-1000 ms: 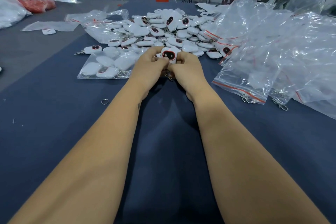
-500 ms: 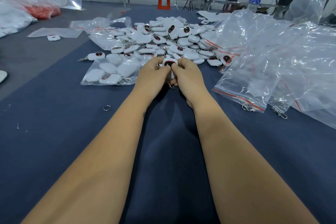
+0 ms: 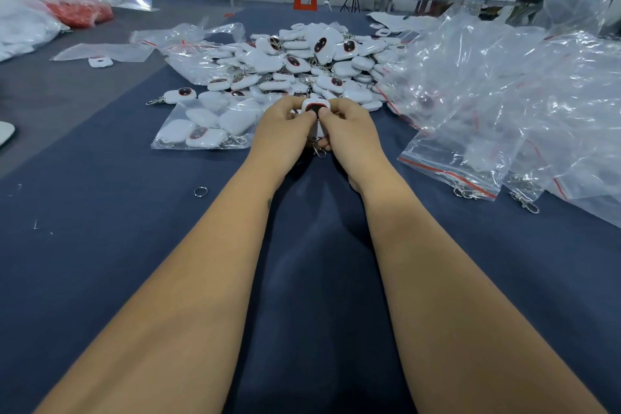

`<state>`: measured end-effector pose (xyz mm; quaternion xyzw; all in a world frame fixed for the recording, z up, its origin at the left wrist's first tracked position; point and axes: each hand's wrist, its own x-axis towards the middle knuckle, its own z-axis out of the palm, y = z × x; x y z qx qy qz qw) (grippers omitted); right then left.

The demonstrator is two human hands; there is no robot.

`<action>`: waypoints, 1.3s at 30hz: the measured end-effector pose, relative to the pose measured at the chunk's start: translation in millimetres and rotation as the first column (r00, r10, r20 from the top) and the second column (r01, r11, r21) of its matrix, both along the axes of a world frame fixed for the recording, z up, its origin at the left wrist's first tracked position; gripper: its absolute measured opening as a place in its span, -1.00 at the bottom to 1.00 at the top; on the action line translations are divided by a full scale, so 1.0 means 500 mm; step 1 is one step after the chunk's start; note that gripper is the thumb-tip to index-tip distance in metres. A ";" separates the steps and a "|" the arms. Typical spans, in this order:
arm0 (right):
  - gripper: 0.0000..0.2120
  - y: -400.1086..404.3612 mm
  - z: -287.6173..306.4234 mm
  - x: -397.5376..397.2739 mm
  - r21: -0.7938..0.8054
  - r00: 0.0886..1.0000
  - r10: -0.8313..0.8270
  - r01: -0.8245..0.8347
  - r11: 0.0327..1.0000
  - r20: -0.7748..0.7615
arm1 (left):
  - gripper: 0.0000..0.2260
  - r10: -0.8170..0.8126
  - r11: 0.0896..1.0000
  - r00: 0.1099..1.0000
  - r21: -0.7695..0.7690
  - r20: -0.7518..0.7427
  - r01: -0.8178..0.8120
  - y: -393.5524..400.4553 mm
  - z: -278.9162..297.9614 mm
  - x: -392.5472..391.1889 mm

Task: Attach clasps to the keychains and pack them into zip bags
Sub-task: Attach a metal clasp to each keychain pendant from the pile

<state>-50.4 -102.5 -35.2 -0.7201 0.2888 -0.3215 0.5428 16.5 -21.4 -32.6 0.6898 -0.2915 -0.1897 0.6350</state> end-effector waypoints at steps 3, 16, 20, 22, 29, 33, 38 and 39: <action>-0.85 0.003 0.002 -0.002 0.007 1.000 0.019 -0.020 1.000 0.015 | -0.88 0.011 1.000 1.000 -0.006 0.003 -0.011 -0.002 -0.001 0.001; -0.86 0.000 0.010 -0.009 0.168 0.983 -0.068 0.039 0.985 0.172 | -0.84 0.063 0.992 0.995 -0.114 0.080 -0.053 -0.002 0.003 0.004; -0.87 -0.007 0.019 -0.012 0.368 0.938 -0.159 0.037 0.929 0.307 | -0.74 0.300 0.946 0.863 -0.011 0.407 -0.324 0.008 0.001 0.019; -0.90 -0.007 0.021 -0.014 0.429 0.918 -0.167 -0.004 0.903 0.360 | -0.61 0.263 0.911 0.780 0.119 0.568 -0.394 0.012 -0.007 0.030; -0.83 -0.008 0.022 -0.013 0.469 0.864 -0.089 -0.181 0.864 0.496 | -0.67 0.096 0.850 0.688 0.300 0.719 -0.432 0.007 -0.018 0.028; -0.82 0.004 0.020 -0.002 0.450 0.842 0.001 -0.289 0.845 0.539 | -0.73 0.231 0.917 0.834 0.175 0.501 -0.359 0.007 -0.009 0.020; -0.81 0.012 0.012 0.011 0.462 0.874 -0.013 -0.244 0.853 0.485 | -0.74 0.277 0.960 0.938 -0.023 0.207 -0.278 0.006 0.002 0.012; -0.81 0.012 0.010 0.012 0.454 0.893 -0.023 -0.207 0.866 0.450 | -0.73 0.294 0.956 0.934 -0.049 0.201 -0.290 0.005 0.003 0.012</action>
